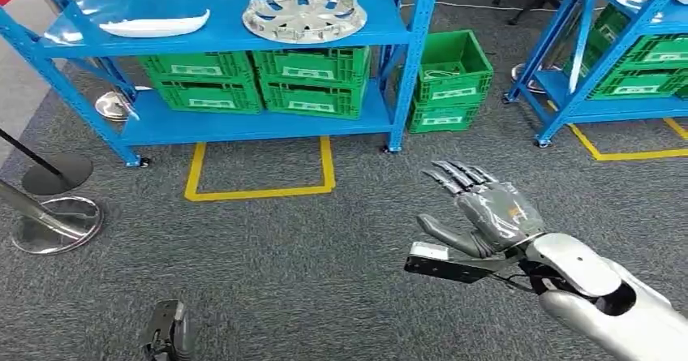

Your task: Take the parts from the cabinet and place them on the table.

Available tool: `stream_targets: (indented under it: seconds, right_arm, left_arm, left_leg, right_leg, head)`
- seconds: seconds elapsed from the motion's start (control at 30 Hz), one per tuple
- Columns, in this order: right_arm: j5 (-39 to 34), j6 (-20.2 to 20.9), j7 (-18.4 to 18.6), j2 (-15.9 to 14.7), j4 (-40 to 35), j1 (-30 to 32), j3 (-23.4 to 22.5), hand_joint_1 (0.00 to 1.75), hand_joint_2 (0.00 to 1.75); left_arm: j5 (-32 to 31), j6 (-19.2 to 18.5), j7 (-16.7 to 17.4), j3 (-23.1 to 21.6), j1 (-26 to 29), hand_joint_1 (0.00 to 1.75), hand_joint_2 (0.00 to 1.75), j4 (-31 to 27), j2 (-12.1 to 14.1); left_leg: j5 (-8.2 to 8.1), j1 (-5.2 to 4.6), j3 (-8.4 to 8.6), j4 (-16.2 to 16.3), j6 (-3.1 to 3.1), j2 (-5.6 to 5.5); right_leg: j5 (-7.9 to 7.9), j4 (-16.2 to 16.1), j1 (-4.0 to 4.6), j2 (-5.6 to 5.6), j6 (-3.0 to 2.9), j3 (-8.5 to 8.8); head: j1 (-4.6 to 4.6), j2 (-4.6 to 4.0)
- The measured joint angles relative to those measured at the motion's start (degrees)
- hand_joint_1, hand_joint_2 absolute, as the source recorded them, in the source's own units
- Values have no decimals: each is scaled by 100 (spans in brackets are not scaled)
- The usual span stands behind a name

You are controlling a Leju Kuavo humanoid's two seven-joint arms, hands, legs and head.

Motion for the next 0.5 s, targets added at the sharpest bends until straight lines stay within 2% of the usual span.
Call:
stream_targets:
  seconds: [0.03, 0.07, 0.1, 0.13, 0.17, 0.2, 0.27, 0.3, 0.33, 0.37, 0.4, 0.43, 0.47, 0.5]
  right_arm:
    - [-2, 0, -4, 0, 0, -17, 0, 0, 0]
    - [-4, 2, -4, 9, 0, -12, 2, 0, 0]
    - [-7, 2, -2, 9, 0, 20, 2, 0, 0]
    - [-20, 4, 7, 9, 2, 45, 2, 0, 0]
    - [-22, 7, 7, 9, 2, 64, 2, 0, 0]
    - [-31, 7, 7, 11, 0, 77, 2, 0, 0]
    - [-46, 4, 7, 11, 0, 108, 2, 0, 0]
    - [-52, 4, 2, 13, 6, 139, 2, 0, 0]
    - [-57, -4, 0, 15, 11, 129, 15, 0, 0]
    - [-59, 2, -7, 15, 16, 170, 19, 0, 0]
    - [-66, 0, -4, 17, 11, 204, 13, 0, 0]
    - [-68, 2, -7, 15, 9, 198, 11, 0, 0]
    - [-70, 2, 4, 17, -4, 195, 0, 0, 0]
    - [-72, 4, 4, 17, -22, 196, -2, 0, 0]
  left_arm:
    - [0, 0, 0, 7, -4, 0, 0, 0, -2]
    - [0, 0, 0, 9, 0, 0, 0, 0, -7]
    - [0, 0, 0, 11, 14, 0, 0, 0, -7]
    - [0, 15, 2, 15, 35, 0, 0, 0, -4]
    - [0, 28, 2, 24, 55, 0, 0, 0, -4]
    - [0, 28, 4, 42, 68, 0, 0, 0, -11]
    - [2, 39, 7, 63, 64, 0, 0, 0, -20]
    - [2, 46, 7, 74, 64, 0, 0, 2, -5]
    - [4, 55, 2, 94, 60, 0, 0, 2, 0]
    - [4, 55, -2, 100, 65, 0, 0, 2, -4]
    - [2, 55, -2, 100, 75, 0, 0, 2, -7]
    - [0, 59, -4, 105, 75, 0, 0, 2, -13]
    - [-2, 63, -4, 107, 59, 0, 0, 0, -18]
    - [-4, 66, -4, 109, 38, 0, 0, 0, -17]
  left_leg:
    - [-13, 5, -11, -1, 0, 13]
    - [-96, 5, -14, -6, 23, 13]
    - [-113, 11, -9, -5, 14, 26]
    - [-134, 30, 12, -2, -16, 42]
    - [-159, 49, 52, -1, -46, 61]
    - [-196, 77, 113, 2, -82, 78]
    - [-281, 160, 267, 8, -178, 102]
    - [-314, 171, 321, -12, -253, 120]
    - [-300, 175, 330, 9, -308, 121]
    - [-299, 165, 347, -78, -344, 121]
    - [-255, 173, 421, -132, -403, 142]
    - [-216, 172, 434, -137, -448, 145]
    - [-197, 180, 375, -37, -470, 145]
    - [-104, 173, 187, 295, -465, 140]
  right_leg:
    - [-195, 323, -16, -68, 22, -159]
    - [-379, 786, -40, -101, 41, -394]
    - [-550, 1279, -58, -111, 66, -659]
    - [-614, 1598, -73, -112, 100, -852]
    - [-522, 1570, -99, -117, 132, -877]
    - [-286, 1268, -128, -129, 168, -753]
    - [361, 184, -196, -172, 266, -245]
    - [350, -75, -184, -186, 350, -70]
    - [98, -233, -132, -223, 263, -123]
    - [198, -232, -102, -215, 123, -32]
    - [252, -273, -84, -196, 46, -21]
    - [243, -281, -79, -188, -21, -5]
    - [258, -341, -118, -161, -75, 77]
    - [238, -375, -127, -162, -110, 128]
  head:
    - [24, 0]
    - [11, 0]
    - [11, 0]
    - [19, 0]
    - [17, 0]
    - [11, 0]
    - [15, 0]
    - [17, 0]
    - [78, 0]
    - [38, 2]
    - [-3, 2]
    - [-2, 2]
    - [-31, 4]
    - [-24, 2]
